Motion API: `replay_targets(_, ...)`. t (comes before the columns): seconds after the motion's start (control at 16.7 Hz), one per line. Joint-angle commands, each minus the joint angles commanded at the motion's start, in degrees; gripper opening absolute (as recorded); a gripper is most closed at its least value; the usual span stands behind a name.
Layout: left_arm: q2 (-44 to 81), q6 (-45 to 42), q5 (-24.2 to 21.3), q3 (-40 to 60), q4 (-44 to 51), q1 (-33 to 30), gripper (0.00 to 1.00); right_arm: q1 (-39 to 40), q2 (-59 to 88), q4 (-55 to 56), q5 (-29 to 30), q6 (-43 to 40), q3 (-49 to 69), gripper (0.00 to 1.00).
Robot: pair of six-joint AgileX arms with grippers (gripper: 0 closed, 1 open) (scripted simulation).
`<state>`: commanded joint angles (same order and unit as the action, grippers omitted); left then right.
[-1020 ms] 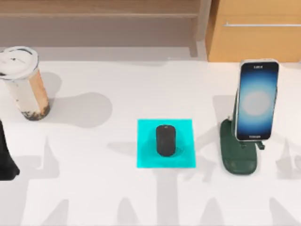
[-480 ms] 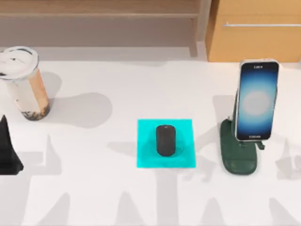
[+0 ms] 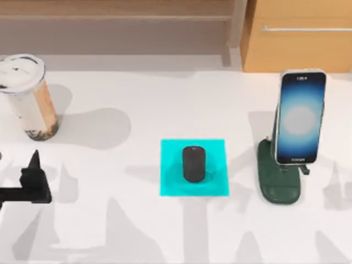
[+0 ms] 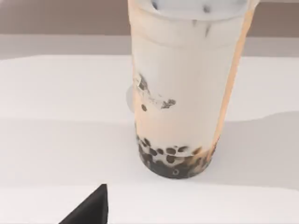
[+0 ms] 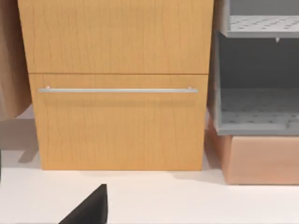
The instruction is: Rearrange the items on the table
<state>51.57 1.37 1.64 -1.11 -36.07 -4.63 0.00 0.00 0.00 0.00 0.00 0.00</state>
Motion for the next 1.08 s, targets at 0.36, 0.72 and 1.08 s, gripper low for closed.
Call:
replay_targets(0.36, 35.46, 0.57, -0.81, 5.71, -19.76, 0.31, 1.0, 0.0, 0.0, 0.0, 0.0, 0.0, 0.0, 1.0)
replay_targets(0.72, 52.27, -0.76, -1.6, 16.35, -34.21, 1.66, 1.0, 0.0, 0.0, 0.0, 0.0, 0.0, 0.0, 1.0)
replay_targets(1.08, 53.81, -1.49, -1.8, 20.24, -38.81, 2.18, 1.0, 0.0, 0.0, 0.0, 0.0, 0.0, 0.0, 1.0)
